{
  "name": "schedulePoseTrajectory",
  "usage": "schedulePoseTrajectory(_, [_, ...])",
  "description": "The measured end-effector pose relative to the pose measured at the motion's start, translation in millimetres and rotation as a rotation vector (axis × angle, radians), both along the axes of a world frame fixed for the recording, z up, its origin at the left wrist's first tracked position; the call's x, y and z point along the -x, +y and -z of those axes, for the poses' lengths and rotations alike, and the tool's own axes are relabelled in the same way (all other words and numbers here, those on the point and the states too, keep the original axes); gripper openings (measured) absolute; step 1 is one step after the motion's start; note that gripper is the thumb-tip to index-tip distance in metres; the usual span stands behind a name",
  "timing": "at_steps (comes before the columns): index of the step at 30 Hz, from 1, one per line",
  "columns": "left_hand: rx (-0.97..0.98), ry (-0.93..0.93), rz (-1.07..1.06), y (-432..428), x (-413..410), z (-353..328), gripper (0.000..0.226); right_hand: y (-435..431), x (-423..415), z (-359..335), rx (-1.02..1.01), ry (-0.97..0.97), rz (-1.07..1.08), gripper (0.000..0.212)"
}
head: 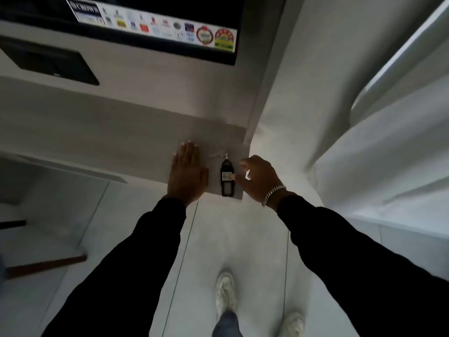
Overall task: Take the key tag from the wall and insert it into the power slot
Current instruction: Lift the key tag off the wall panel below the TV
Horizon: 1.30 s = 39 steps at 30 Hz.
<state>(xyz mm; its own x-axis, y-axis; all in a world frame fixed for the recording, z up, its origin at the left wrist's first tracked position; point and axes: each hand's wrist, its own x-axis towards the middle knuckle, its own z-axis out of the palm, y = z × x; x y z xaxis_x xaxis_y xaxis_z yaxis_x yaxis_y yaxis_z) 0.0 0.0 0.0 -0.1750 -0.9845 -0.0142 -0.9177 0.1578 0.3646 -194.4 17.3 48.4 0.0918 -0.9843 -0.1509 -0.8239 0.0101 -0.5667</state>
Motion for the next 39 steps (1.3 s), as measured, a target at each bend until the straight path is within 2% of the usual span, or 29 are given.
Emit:
schedulePoseTrajectory(3, [-0.003,-0.060,-0.064,-7,1,10,0.069,-12,-15,11,-0.032,0.037,0.058,0.036])
schedulePoseTrajectory(7, [0.022,-0.109,-0.116,-11,7,16,0.071,-17,-23,16,-0.091,0.036,0.067,0.054])
schedulePoseTrajectory(14, [0.012,-0.153,-0.096,-14,10,15,0.079,-19,-3,13,-0.171,-0.091,0.221,0.041])
schedulePoseTrajectory(21, [-0.012,-0.165,-0.035,-15,10,14,0.080,-23,4,9,-0.225,-0.106,0.228,0.039])
schedulePoseTrajectory(26, [-0.017,-0.175,-0.024,-7,19,15,0.080,-12,18,6,-0.385,-0.356,0.302,0.018])
schedulePoseTrajectory(29, [-0.021,-0.166,0.017,1,26,13,0.081,-2,29,2,-0.459,-0.581,0.376,0.019])
schedulePoseTrajectory(32, [-0.029,-0.165,0.062,9,33,10,0.082,10,45,-6,-0.468,-0.732,0.425,0.006])
schedulePoseTrajectory(34, [-0.044,-0.146,0.068,12,38,8,0.081,19,60,-13,-0.457,-0.795,0.434,0.011])
schedulePoseTrajectory(36, [-0.075,-0.112,0.083,12,45,4,0.081,29,73,-20,-0.448,-0.856,0.431,0.007])
schedulePoseTrajectory(39, [-0.109,-0.004,0.137,17,70,-8,0.083,50,99,-34,-0.401,-0.953,0.487,0.009])
